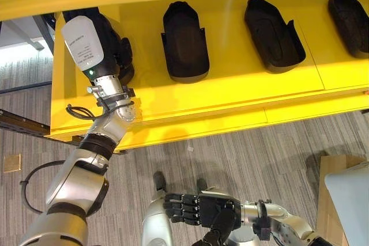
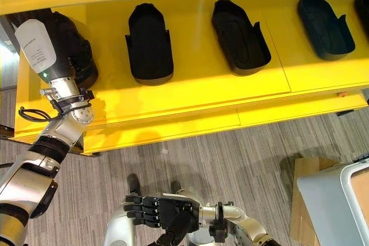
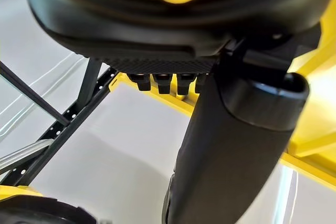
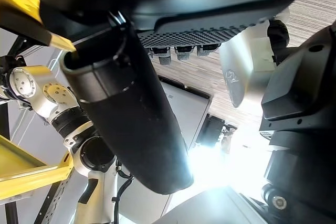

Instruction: Move parts from the plastic box to the shelf.

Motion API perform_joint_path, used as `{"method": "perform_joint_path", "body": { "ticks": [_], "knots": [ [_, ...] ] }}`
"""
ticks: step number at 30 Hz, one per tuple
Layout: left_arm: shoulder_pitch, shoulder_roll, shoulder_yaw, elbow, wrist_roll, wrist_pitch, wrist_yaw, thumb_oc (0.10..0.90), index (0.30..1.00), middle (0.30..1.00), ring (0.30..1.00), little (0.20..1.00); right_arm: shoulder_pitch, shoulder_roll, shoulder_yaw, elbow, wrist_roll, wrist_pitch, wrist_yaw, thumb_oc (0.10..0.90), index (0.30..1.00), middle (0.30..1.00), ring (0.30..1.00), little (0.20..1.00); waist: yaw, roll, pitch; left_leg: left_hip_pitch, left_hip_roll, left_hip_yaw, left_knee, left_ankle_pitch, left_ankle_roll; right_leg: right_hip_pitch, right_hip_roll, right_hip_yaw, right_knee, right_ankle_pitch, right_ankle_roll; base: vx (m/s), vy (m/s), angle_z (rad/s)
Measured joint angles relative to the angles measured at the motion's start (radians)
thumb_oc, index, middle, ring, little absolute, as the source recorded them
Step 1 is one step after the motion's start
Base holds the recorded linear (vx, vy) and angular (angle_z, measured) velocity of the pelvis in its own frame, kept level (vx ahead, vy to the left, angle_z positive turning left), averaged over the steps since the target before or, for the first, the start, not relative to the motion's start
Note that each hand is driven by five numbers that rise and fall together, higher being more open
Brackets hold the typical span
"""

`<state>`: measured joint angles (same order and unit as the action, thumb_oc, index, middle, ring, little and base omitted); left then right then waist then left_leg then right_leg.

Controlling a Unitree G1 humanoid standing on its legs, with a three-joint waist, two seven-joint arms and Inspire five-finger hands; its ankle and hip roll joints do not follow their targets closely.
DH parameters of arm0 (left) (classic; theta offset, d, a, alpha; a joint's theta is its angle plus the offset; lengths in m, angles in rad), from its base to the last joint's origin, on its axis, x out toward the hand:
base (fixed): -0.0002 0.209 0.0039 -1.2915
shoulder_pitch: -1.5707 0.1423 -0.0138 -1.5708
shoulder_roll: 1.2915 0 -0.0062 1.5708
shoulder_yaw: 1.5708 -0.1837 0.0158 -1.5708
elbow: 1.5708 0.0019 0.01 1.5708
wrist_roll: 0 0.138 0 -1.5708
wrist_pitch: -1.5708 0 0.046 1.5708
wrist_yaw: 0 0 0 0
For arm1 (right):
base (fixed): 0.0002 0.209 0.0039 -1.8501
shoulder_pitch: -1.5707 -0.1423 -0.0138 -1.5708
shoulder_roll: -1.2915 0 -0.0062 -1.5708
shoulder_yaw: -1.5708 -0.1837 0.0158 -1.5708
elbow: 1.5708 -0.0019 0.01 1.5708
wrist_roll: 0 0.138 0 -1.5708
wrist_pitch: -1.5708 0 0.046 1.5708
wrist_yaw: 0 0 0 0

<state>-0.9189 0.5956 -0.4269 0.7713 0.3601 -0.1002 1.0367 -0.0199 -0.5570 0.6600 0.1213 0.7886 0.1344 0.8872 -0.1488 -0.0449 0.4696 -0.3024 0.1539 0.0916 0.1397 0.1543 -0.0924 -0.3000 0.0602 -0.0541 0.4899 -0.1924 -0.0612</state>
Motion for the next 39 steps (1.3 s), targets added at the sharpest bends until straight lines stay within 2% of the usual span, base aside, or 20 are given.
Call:
{"method": "perform_joint_path", "body": {
  "ticks": [2, 7, 12, 15, 17, 20, 23, 30, 39],
  "knots": [
    [0.001, 0.0, -0.001, 0.0, 0.001, -0.016, -0.031, 0.9, 1.0, 1.0, 1.0, 1.0, 0.0, 0.0, 0.003, 0.0, 0.0, -0.001, 0.0, 0.9, 1.0, 1.0, 1.0, 1.0, 0.002, -0.001, 0.0, -0.004, 0.0, -0.004, 0.0, 0.0, 0.0, -0.001, 0.0, -0.004, -0.002, 0.0, 0.0, -0.01, -0.02, 0.06],
    [0.053, 0.002, -0.025, -0.015, 0.005, -0.031, -0.241, 0.9, 1.0, 1.0, 1.0, 1.0, 0.002, 0.005, -0.001, 0.001, 0.0, -0.006, 0.0, 0.9, 1.0, 1.0, 1.0, 1.0, 0.01, -0.002, 0.001, -0.008, -0.001, -0.013, 0.0, 0.008, 0.0, 0.003, 0.0, -0.011, -0.012, 0.0, 0.0, -0.01, -0.002, 0.02],
    [0.194, 0.019, -0.036, -0.118, -0.006, -0.011, -0.413, 0.9, 1.0, 1.0, 1.0, 1.0, 0.001, 0.017, -0.01, 0.004, 0.0, -0.013, -0.001, 0.9, 1.0, 1.0, 1.0, 1.0, 0.022, -0.001, 0.001, -0.007, -0.002, -0.015, 0.0, 0.01, 0.003, 0.008, -0.001, -0.012, -0.019, 0.0, 0.0, 0.0, 0.005, 0.01],
    [0.237, 0.024, -0.04, -0.188, -0.042, 0.002, -0.5, 0.9, 1.0, 1.0, 1.0, 1.0, 0.003, 0.027, -0.014, 0.009, 0.0, -0.022, -0.002, 0.9, 1.0, 1.0, 1.0, 1.0, 0.049, 0.003, 0.003, -0.006, -0.004, -0.016, -0.002, 0.01, 0.004, 0.01, -0.002, -0.012, -0.019, 0.0, 0.0, -0.01, 0.013, 0.03],
    [0.244, 0.033, -0.04, -0.225, -0.042, 0.01, -0.508, 0.9, 1.0, 1.0, 1.0, 1.0, 0.003, 0.032, -0.019, 0.009, 0.0, -0.025, -0.002, 0.9, 1.0, 1.0, 1.0, 1.0, 0.055, 0.012, 0.009, -0.005, -0.007, -0.018, -0.006, 0.007, 0.006, 0.01, -0.005, -0.012, -0.019, 0.0, 0.0, 0.0, 0.005, 0.03],
    [0.323, 0.071, -0.002, -0.384, -0.04, 0.018, -0.572, 0.9, 1.0, 1.0, 1.0, 1.0, 0.018, 0.04, -0.047, 0.012, 0.0, -0.033, -0.002, 0.9, 1.0, 1.0, 1.0, 1.0, 0.067, 0.033, 0.021, -0.001, -0.013, -0.018, -0.008, 0.007, 0.008, 0.012, -0.012, -0.017, -0.016, -0.001, 0.001, 0.0, 0.006, 0.01],
    [0.383, 0.077, 0.004, -0.47, -0.038, 0.02, -0.605, 0.9, 1.0, 1.0, 1.0, 1.0, 0.016, 0.041, -0.057, 0.014, -0.001, -0.033, -0.002, 0.9, 1.0, 1.0, 1.0, 1.0, 0.074, 0.042, 0.025, 0.001, -0.018, -0.019, -0.008, 0.005, 0.012, 0.013, -0.017, -0.017, -0.014, -0.003, 0.004, 0.0, 0.007, 0.02],
    [0.412, 0.077, 0.001, -0.469, -0.04, 0.042, -0.63, 0.9, 1.0, 1.0, 1.0, 1.0, 0.009, 0.042, -0.066, 0.016, -0.001, -0.036, -0.002, 0.9, 1.0, 1.0, 1.0, 1.0, 0.074, 0.046, 0.026, 0.006, -0.02, -0.018, -0.007, 0.005, 0.013, 0.011, -0.02, -0.015, -0.002, -0.008, 0.004, 0.0, 0.0, 0.0],
    [0.405, 0.049, 0.021, -0.464, -0.085, 0.109, -0.636, 0.9, 1.0, 1.0, 1.0, 1.0, 0.009, 0.042, -0.085, 0.015, -0.001, -0.015, -0.011, 0.9, 1.0, 1.0, 1.0, 1.0, 0.07, 0.056, 0.025, 0.01, -0.017, -0.018, -0.003, 0.005, 0.013, 0.01, -0.018, -0.013, 0.006, -0.01, 0.003, 0.0, 0.0, 0.0]
  ]
}}
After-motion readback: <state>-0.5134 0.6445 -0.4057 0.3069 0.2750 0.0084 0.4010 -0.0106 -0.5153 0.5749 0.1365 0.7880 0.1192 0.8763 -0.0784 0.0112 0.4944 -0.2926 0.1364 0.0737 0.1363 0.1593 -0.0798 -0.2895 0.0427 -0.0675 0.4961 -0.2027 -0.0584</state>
